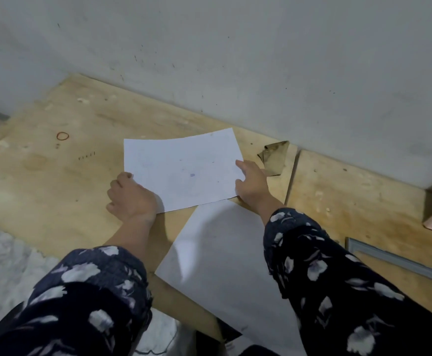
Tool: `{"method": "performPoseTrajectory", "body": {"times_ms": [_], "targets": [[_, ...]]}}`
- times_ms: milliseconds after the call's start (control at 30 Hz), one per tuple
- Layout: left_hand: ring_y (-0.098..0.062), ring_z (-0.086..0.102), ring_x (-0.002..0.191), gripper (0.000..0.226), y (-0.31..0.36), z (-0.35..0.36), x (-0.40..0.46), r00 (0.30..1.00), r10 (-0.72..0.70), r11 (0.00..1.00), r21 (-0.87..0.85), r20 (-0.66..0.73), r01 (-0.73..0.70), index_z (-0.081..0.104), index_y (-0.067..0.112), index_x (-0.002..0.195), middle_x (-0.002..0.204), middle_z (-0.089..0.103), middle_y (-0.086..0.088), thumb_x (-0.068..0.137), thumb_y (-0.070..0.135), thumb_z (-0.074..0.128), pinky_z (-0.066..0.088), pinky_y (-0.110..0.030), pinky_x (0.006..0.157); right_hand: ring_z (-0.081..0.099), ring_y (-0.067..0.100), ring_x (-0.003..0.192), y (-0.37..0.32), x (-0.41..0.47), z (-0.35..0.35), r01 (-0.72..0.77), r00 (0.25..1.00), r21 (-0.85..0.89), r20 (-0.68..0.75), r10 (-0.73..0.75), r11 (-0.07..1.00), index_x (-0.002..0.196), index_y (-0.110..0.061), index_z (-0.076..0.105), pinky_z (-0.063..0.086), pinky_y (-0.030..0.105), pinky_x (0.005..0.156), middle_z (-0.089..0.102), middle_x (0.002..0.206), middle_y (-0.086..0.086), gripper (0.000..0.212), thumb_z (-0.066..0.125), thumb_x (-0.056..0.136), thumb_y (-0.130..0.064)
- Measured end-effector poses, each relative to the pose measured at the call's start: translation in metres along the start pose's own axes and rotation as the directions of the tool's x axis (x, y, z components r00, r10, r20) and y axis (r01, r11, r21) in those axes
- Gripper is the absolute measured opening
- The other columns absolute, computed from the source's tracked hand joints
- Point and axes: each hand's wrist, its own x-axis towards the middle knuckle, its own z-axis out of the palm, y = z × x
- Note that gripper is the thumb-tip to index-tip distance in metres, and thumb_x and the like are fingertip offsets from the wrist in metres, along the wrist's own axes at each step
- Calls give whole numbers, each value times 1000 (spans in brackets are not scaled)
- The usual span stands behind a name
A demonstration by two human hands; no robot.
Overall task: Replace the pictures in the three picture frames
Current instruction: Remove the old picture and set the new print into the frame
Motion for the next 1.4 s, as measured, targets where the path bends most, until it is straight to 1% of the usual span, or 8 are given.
{"method": "performPoseTrajectory", "body": {"times_ms": [200, 467, 667, 833, 1033, 1133, 1233, 1400], "targets": [[-29, 32, 127, 38, -5, -7, -21, 999, 47, 997, 62, -21, -46, 45, 18, 128, 140, 35, -8, 91, 12, 50, 30, -41, 97, 36, 20, 133, 3, -26, -10, 23, 989, 84, -146, -11, 996, 128, -21, 55, 27, 36, 113, 50, 135, -2, 47, 47, 86, -1], [-28, 39, 120, 25, 4, -14, -85, 927, 290, 941, 109, 237, -322, 50, 16, 117, 124, 46, -8, 95, 26, 44, 36, -42, 91, 35, 27, 129, 39, -102, -54, -180, 983, -157, -43, 176, 971, 123, -30, 58, 34, 42, 105, 51, 129, -1, 43, 53, 84, -12], [-30, 37, 125, 70, 3, -20, -116, 858, 306, 901, 166, 413, -401, 39, 12, 131, 132, 41, -7, 84, 63, 51, 37, -47, 93, 29, 36, 129, 61, -152, -84, -168, 960, -489, 117, 256, 856, 142, -29, 33, 32, 50, 105, 33, 139, 8, 72, 66, 80, -43], [-32, 46, 119, 80, 1, -22, -129, 844, 318, 882, 192, 431, -430, 36, 14, 132, 131, 42, -7, 75, 61, 67, 40, -47, 93, 32, 39, 129, 71, -170, -88, -143, 954, -597, 128, 270, 789, 146, -30, 25, 33, 51, 104, 27, 143, 9, 86, 69, 76, -55], [-29, 58, 107, 51, 2, -22, -129, 847, 322, 910, 108, 424, -400, 39, 17, 123, 116, 60, -3, 88, 47, 60, 34, -40, 87, 52, 31, 114, 71, -178, -84, -229, 970, -554, -59, 237, 800, 133, -22, 38, 34, 47, 97, 56, 121, 6, 72, 72, 75, -48], [-29, 57, 90, 24, 3, -27, -129, 864, 383, 922, -74, 327, -380, 41, 14, 116, 101, 61, -5, 99, 30, 45, 37, -36, 75, 56, 27, 108, 70, -179, -90, -318, 948, -409, -116, 297, 856, 123, -20, 49, 40, 40, 95, 62, 117, 3, 47, 69, 82, -29], [-26, 53, 85, 17, 10, -31, -123, 843, 471, 876, -251, 259, -413, 42, 14, 115, 100, 56, -4, 100, 21, 42, 37, -34, 70, 55, 23, 103, 67, -177, -105, -382, 902, -9, -223, 371, 924, 120, -14, 53, 41, 29, 76, 58, 121, 6, 41, 70, 83, -19], [-23, 57, 91, 20, 34, -24, -133, 819, 524, 816, -413, 232, -405, 59, 18, 105, 104, 62, -3, 98, 14, 41, 39, -30, 74, 50, 8, 72, 68, -186, -130, -252, 736, 435, -493, 463, 864, 120, -16, 50, 37, 13, 50, 56, 120, 7, 36, 62, 87, -7]]}}
